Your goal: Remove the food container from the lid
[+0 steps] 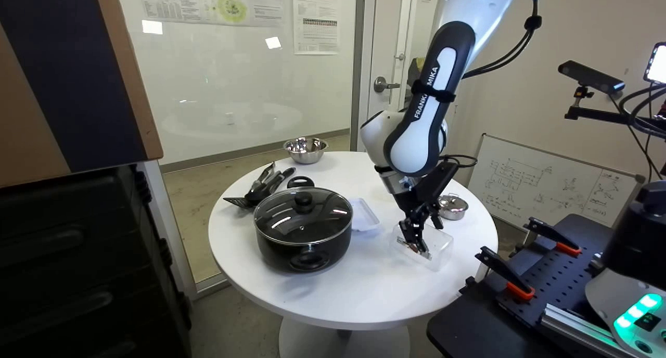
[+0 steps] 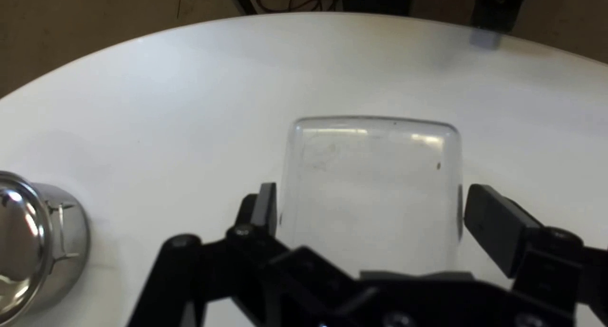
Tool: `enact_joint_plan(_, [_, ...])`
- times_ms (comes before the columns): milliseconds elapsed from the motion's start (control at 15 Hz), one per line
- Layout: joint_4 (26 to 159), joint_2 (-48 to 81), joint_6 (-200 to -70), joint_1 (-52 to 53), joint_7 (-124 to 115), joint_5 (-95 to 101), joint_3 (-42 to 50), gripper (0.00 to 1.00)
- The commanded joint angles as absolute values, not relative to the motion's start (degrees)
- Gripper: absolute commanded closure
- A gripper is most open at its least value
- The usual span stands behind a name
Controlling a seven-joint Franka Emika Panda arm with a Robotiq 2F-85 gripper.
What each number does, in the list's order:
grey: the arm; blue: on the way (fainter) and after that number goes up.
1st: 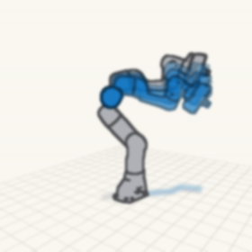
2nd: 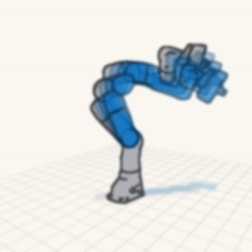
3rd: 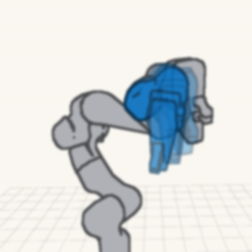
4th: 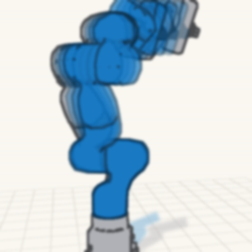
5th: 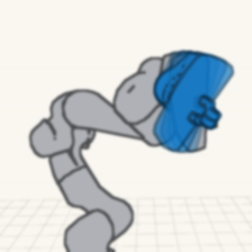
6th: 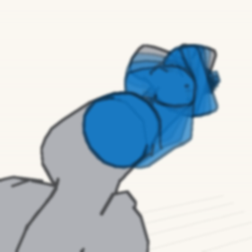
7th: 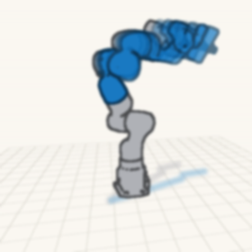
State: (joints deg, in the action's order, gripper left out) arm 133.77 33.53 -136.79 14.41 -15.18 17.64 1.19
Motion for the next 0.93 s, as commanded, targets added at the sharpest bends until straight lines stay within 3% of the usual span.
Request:
enact_joint_plan(0, [133.39, 32.99, -136.04, 14.7, -15.04, 18.1, 1.55, 0.0])
enact_joint_plan(600, [135.13, 23.28, -132.35, 10.11, -4.5, 14.16, -2.48, 0.0])
enact_joint_plan(867, [133.59, 26.31, -133.75, 11.38, -8.04, 16.27, -1.21, 0.0])
